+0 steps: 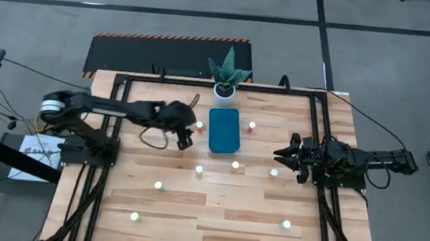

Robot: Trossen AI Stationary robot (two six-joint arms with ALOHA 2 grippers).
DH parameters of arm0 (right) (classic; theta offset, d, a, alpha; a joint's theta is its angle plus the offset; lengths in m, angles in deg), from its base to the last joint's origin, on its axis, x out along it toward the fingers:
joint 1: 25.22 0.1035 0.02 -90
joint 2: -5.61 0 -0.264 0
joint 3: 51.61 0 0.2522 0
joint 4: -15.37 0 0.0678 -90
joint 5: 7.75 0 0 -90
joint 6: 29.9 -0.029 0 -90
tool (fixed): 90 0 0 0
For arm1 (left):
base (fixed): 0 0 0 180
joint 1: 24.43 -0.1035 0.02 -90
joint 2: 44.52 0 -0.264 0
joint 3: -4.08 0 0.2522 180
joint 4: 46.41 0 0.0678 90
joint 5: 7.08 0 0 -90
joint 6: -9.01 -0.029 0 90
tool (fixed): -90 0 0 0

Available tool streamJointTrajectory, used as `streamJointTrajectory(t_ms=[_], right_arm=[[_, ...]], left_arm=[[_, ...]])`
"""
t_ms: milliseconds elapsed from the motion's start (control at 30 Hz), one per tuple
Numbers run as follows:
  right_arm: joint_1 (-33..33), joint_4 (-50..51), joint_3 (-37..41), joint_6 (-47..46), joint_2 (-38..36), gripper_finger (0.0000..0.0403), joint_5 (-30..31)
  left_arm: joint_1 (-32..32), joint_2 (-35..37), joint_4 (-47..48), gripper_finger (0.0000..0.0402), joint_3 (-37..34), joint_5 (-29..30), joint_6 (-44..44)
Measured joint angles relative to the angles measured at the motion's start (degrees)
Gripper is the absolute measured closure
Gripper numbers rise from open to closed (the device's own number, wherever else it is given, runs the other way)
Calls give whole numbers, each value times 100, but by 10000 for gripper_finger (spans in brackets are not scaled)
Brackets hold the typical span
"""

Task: Pick and place pill bottles into a basket
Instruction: Put the orange pill bottle into the blue container

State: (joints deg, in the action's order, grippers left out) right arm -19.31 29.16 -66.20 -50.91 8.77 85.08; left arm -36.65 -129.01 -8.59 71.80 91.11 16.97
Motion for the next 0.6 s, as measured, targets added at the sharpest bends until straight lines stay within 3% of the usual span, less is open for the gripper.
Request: streamJointTrajectory(t_ms=[200, 600], right_arm=[[0, 0, 1, 0, 0, 294, 0], [0, -2, 1, 0, 0, 294, 0]], left_arm=[[-193, -655, 524, 244, 619, -22, -599], [-506, -768, 527, 199, 743, -326, -1070]])
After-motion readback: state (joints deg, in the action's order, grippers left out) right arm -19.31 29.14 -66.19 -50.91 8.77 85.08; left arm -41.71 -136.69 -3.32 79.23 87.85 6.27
